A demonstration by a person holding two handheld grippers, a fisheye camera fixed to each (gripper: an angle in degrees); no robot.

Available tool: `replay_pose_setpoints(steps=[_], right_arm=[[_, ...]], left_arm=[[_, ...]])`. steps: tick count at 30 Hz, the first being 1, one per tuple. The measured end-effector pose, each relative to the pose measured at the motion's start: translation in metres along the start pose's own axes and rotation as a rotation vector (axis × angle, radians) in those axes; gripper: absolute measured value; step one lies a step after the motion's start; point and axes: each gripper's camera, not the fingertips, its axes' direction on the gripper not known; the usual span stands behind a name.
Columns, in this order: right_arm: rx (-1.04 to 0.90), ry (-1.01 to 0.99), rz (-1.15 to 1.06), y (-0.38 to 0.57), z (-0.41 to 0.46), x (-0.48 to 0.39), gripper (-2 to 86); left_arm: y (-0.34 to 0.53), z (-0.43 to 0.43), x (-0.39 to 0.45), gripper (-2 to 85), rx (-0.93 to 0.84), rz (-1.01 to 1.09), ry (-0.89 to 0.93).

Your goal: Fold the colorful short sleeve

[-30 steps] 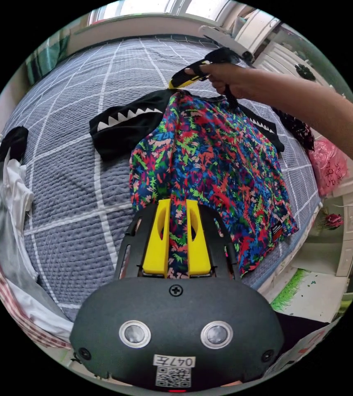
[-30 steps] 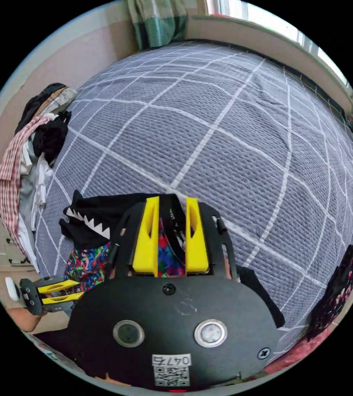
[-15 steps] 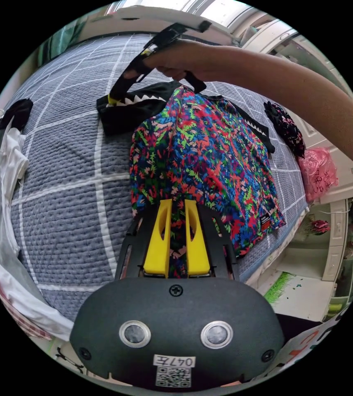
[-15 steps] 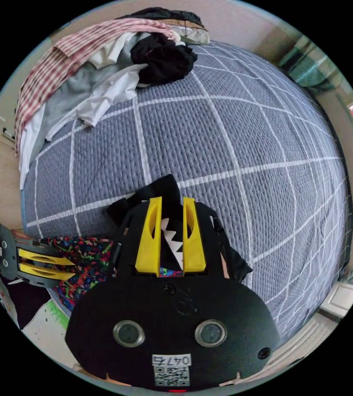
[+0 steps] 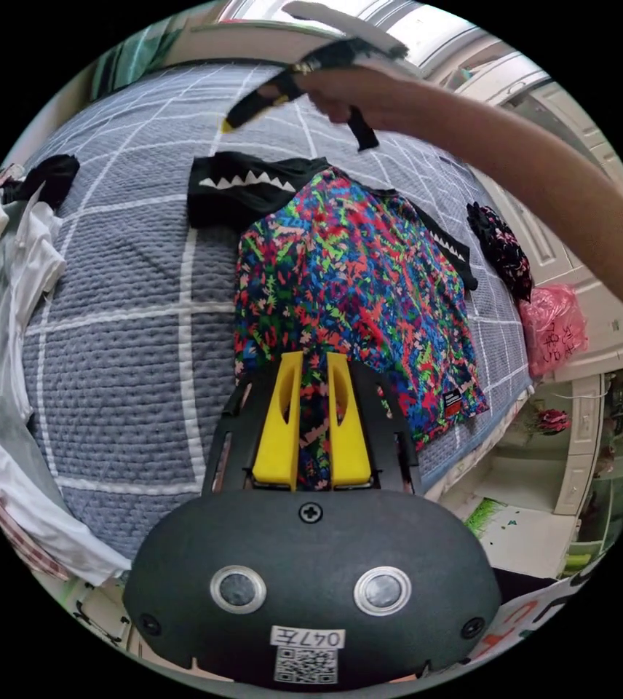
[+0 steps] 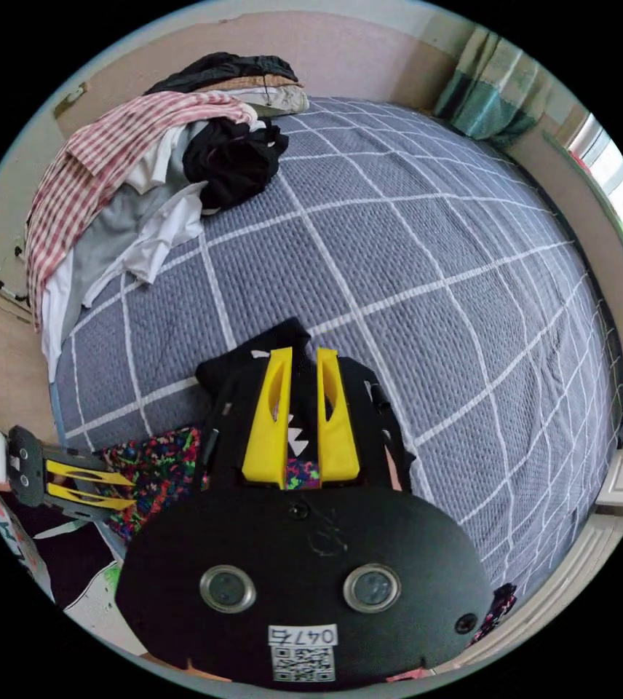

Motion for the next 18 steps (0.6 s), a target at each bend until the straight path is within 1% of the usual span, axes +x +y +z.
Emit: replay_pose_setpoints(steps=[2, 4, 6, 7, 8, 9, 11, 14, 16, 18], right_arm=[[-0.017, 0.012, -0.021, 0.012, 0.011, -0.014, 0.9], [-0.035, 0.042, -0.044, 0.014, 0.029, -0.027, 0.7], [-0.068, 0.097, -0.014, 0.006, 0.052, -0.034, 1.0], [-0.056, 0.103, 0.009, 0.005, 0.052, -0.034, 1.3], [0.04, 0.082, 0.078, 0.007, 0.041, -0.033, 1.8], [0.153, 0.014, 0.129, 0.015, 0.025, -0.034, 2.9], [0.206, -0.045, 0.14, 0.032, 0.013, -0.045, 4.4], [0.198, -0.054, 0.097, 0.058, 0.02, -0.075, 4.9], [0.157, -0.029, 0.054, 0.06, 0.036, -0.093, 4.7], [0.101, 0.019, 0.019, 0.058, 0.06, -0.109, 3.3]], left_arm=[[0.0, -0.005, -0.001, 5.6, 0.014, 0.022, 0.01], [0.004, 0.005, -0.004, 5.8, -0.042, 0.027, 0.026], [0.009, 0.011, -0.007, 6.0, -0.076, 0.011, 0.032], [0.013, 0.004, -0.008, 6.0, -0.047, -0.002, 0.031], [0.014, -0.003, -0.008, 6.1, -0.02, -0.006, 0.023], [0.015, -0.016, -0.01, 6.3, 0.018, -0.011, 0.003], [0.01, -0.034, -0.017, 7.3, 0.036, -0.034, -0.035], [-0.009, -0.058, -0.041, 8.9, 0.077, -0.113, -0.064], [-0.028, -0.072, -0.065, 10.3, 0.142, -0.202, 0.005], [-0.041, -0.076, -0.081, 11.2, 0.154, -0.26, 0.067]])
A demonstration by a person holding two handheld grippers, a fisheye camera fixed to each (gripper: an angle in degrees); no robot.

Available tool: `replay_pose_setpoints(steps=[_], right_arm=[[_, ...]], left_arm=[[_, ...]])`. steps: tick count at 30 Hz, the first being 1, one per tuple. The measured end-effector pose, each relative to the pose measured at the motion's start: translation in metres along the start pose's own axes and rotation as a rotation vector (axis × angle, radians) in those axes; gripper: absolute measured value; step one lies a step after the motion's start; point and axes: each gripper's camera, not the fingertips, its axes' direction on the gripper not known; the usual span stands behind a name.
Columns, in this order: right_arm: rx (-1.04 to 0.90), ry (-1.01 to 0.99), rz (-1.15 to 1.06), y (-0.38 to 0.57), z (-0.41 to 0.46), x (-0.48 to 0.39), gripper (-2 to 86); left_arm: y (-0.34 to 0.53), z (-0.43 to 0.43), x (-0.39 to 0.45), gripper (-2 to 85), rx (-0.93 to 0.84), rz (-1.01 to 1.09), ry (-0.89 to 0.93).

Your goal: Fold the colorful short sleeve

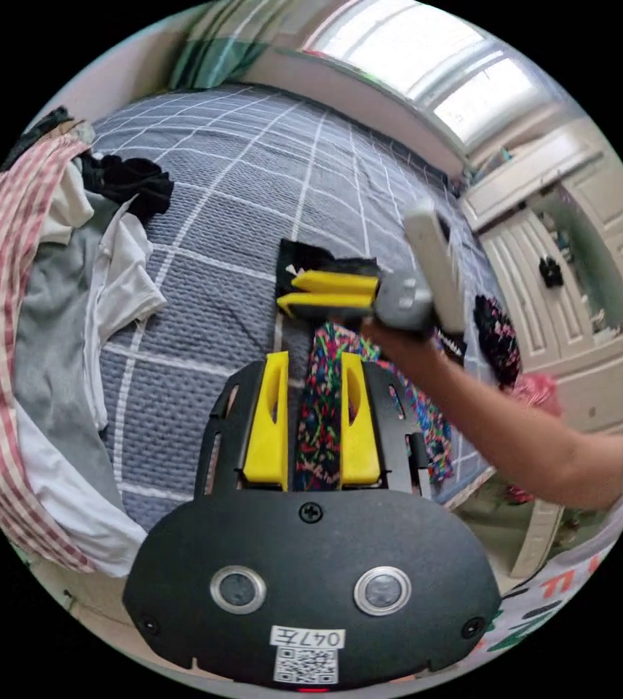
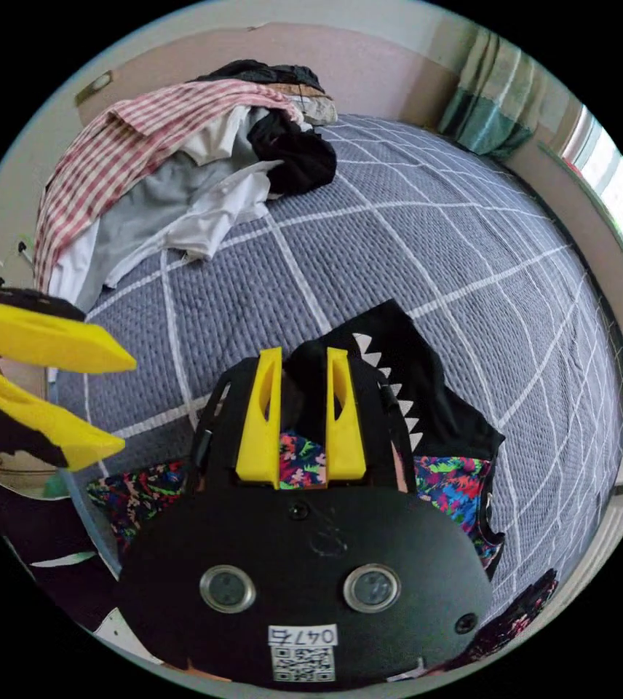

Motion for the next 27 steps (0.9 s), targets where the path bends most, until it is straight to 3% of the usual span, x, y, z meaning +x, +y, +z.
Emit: replay_pose_setpoints(steps=[4, 7, 12, 17, 21, 27], right_arm=[[-0.016, 0.129, 0.009, 0.013, 0.021, -0.012, 0.5], [0.095, 0.12, 0.082, 0.036, 0.012, -0.011, 0.1], [0.251, 0.121, 0.274, 0.098, -0.011, -0.007, -0.1], [0.251, 0.15, 0.326, 0.136, -0.011, -0.009, -0.1], [0.262, 0.153, 0.345, 0.157, -0.012, -0.007, -0.1], [0.314, 0.153, 0.461, 0.196, -0.028, 0.0, 0.0]], left_arm=[[-0.022, -0.006, -0.01, 11.8, 0.04, -0.058, 0.002], [-0.045, 0.001, -0.015, 11.1, 0.03, -0.073, -0.001], [-0.102, 0.049, -0.014, 14.4, -0.12, -0.147, 0.207], [-0.143, 0.09, 0.024, 16.3, -0.203, -0.148, 0.094], [-0.16, 0.1, 0.057, 1.2, -0.147, -0.17, -0.087], [-0.183, 0.084, 0.148, -0.4, -0.021, 0.097, -0.189]])
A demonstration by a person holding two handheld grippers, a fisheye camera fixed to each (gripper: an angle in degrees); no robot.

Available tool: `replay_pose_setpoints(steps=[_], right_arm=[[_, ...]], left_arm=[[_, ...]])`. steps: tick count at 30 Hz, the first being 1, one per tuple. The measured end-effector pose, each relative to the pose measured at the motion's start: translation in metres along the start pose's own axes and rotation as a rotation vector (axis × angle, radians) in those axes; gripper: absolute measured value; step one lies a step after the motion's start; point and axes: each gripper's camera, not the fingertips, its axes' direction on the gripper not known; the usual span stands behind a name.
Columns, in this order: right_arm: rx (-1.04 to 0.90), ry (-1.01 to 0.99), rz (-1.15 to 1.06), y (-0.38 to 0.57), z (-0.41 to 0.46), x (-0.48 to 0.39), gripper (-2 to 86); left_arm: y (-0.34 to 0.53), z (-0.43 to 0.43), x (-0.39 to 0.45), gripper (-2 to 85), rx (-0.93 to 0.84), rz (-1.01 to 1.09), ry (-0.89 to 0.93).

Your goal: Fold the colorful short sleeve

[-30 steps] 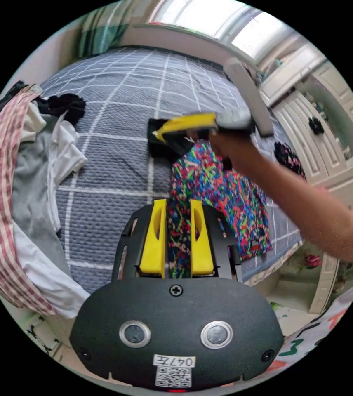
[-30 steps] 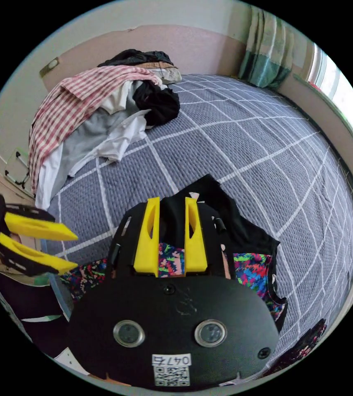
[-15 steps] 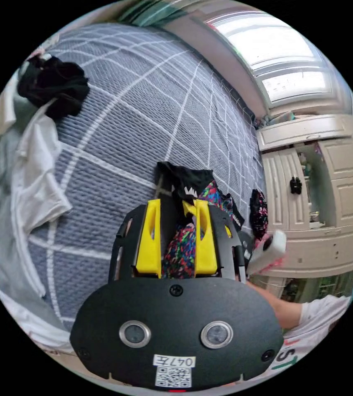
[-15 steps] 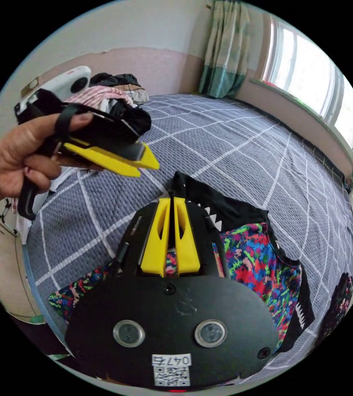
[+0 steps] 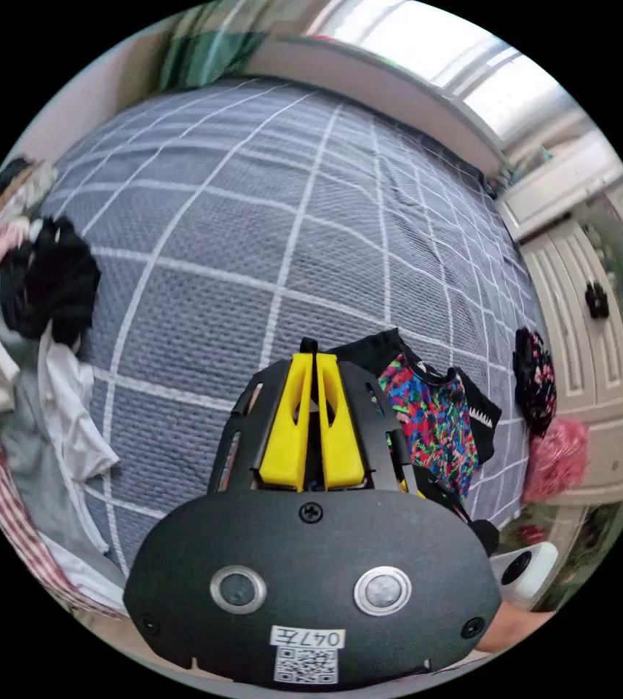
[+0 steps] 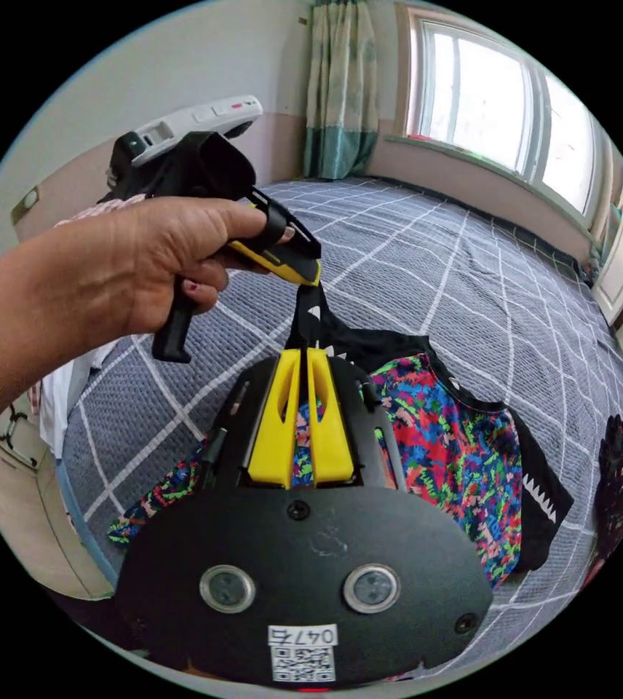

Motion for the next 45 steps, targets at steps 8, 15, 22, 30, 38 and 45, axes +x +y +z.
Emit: replay_pose_setpoints(steps=[8, 15, 22, 30, 38, 45], right_arm=[[-0.026, 0.011, 0.34, 0.066, -0.02, 0.059, 0.5], [-0.133, -0.1, 0.408, 0.12, -0.012, 0.095, 3.9], [-0.052, -0.02, 0.406, 0.144, -0.059, 0.116, 0.9], [-0.172, -0.116, 0.156, 0.128, -0.007, 0.113, 0.2], [-0.059, 0.06, 0.389, 0.197, -0.102, 0.172, 3.5], [-0.089, 0.204, 0.909, 0.293, -0.143, 0.274, 8.3]], left_arm=[[-0.01, 0.044, 0.165, 1.9, -0.084, 0.472, -0.119], [-0.046, 0.059, 0.206, 18.3, -0.179, 0.47, 0.2], [-0.093, 0.01, 0.234, 14.2, -0.071, 0.468, 0.225], [-0.09, 0.082, 0.257, 10.4, -0.243, 0.371, 0.173], [-0.091, 0.058, 0.346, 11.4, -0.114, 0.47, 0.012], [-0.099, 0.084, 0.517, 14.1, -0.3, 0.796, 0.193]])
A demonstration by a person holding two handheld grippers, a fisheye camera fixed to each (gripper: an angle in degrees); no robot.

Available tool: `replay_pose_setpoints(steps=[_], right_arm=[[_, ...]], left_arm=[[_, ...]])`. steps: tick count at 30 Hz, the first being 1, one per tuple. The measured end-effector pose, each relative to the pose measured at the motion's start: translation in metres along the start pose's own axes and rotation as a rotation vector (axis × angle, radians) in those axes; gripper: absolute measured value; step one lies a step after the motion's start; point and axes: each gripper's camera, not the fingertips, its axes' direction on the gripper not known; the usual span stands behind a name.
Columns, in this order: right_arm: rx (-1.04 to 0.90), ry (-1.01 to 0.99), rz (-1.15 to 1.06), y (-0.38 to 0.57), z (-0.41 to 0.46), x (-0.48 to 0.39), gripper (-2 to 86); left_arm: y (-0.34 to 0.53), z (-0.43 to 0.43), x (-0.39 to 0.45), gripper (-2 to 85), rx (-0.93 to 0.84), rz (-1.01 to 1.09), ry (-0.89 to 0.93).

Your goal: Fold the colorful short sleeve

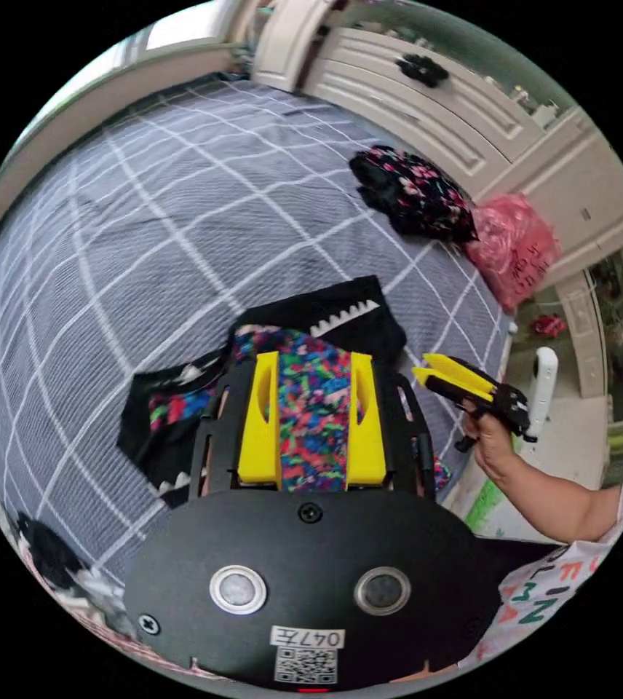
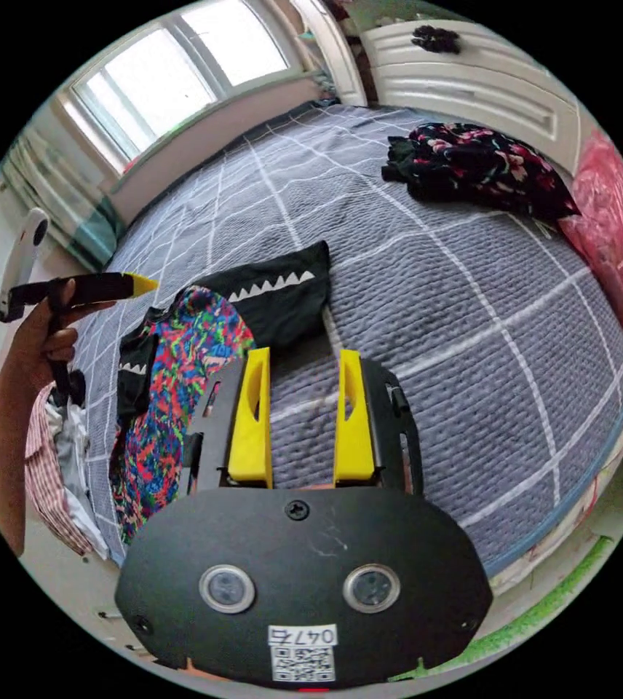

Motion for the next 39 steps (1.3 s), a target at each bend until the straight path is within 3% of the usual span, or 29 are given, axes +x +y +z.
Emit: replay_pose_setpoints(steps=[3, 9, 14, 18, 24, 33, 39], right_arm=[[0.014, -0.114, 0.075, -0.011, 0.012, 0.011, 6.8], [0.023, -0.096, 0.265, -0.011, 0.023, 0.025, 1.1], [0.041, -0.018, 0.257, -0.006, 0.012, 0.021, -0.4], [0.037, -0.017, 0.202, -0.004, 0.008, 0.016, 0.6], [0.036, -0.033, 0.283, 0.007, -0.002, 0.031, 6.5], [0.025, 0.011, 0.22, 0.0, 0.001, 0.011, 0.0], [0.066, 0.068, 0.102, -0.002, -0.01, -0.016, -0.2]], left_arm=[[-0.059, 0.032, 0.031, 15.8, -0.118, 0.06, 0.055], [-0.143, 0.079, 0.087, 15.8, -0.34, 0.118, 0.045], [-0.168, 0.098, 0.133, 10.3, -0.323, 0.184, -0.106], [-0.18, 0.113, 0.149, 0.9, -0.3, 0.199, -0.271], [-0.177, 0.11, 0.154, -0.7, -0.267, 0.185, -0.242], [-0.164, 0.098, 0.148, 0.8, -0.258, 0.15, -0.18], [-0.153, 0.093, 0.141, 12.6, -0.343, 0.13, -0.028]])
